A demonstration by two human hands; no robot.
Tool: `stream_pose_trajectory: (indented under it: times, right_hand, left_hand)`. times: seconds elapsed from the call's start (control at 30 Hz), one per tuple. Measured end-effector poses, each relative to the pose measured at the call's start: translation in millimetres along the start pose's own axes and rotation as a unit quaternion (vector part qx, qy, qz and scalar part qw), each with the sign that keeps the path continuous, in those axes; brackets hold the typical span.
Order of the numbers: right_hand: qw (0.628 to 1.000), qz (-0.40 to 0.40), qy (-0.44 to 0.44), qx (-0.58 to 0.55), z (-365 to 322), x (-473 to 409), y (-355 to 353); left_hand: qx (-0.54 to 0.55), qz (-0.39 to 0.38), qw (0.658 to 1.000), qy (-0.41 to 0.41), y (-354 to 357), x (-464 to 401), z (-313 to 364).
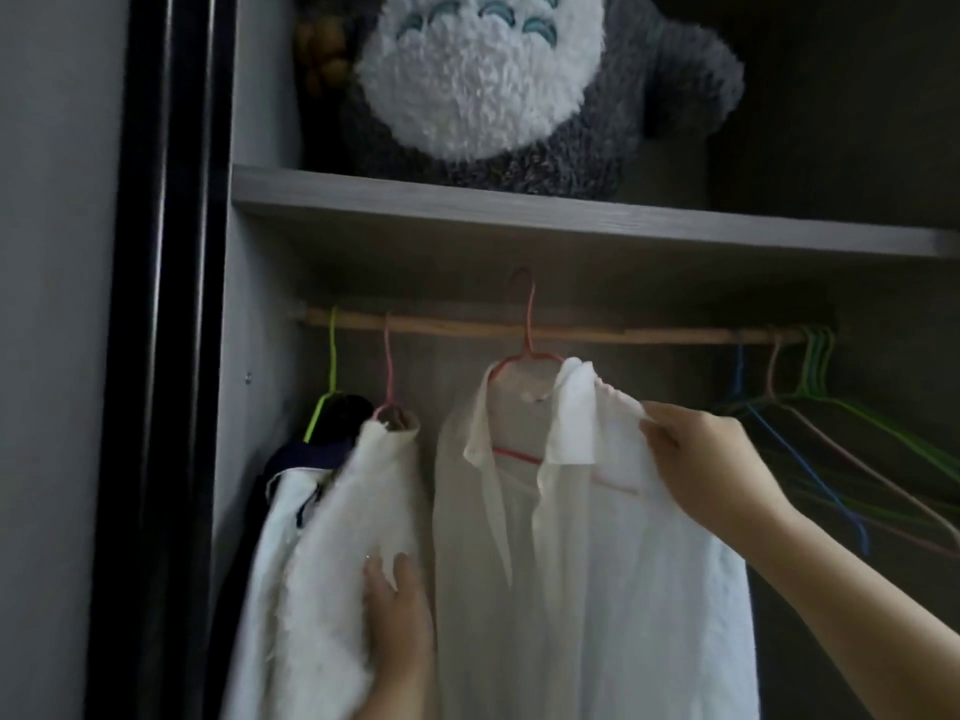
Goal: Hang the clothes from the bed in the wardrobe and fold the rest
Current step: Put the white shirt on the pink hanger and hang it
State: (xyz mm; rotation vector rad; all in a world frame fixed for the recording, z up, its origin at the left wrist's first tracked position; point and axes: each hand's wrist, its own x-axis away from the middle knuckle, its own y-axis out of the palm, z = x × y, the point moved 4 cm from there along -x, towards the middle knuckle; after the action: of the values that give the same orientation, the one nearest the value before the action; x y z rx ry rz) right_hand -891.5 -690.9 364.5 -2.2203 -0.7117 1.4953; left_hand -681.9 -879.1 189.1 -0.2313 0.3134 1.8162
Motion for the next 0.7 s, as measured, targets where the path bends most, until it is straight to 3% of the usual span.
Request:
stream_pose_trajectory:
  times: [0.27,0.5,0.7]
  right_hand:
    - [0.998,-0.070,-0.005,0.005,-58.8,-22.2,56.0]
    - [0.991,-0.134,0.000,0.022,-55.0,14.0,76.3]
    - [0.977,-0.208,-0.052,0.010,-52.0,35.0,87.8]
  left_hand:
    - [-0.002,-0.027,0.999,-0.027,-1.9,-3.8,3.4]
    - [0.051,-0.014,0.998,-0.037,-9.1,29.6,11.4]
    - [0.082,-0.028,0.996,-0.029,-6.6,66.5,10.5]
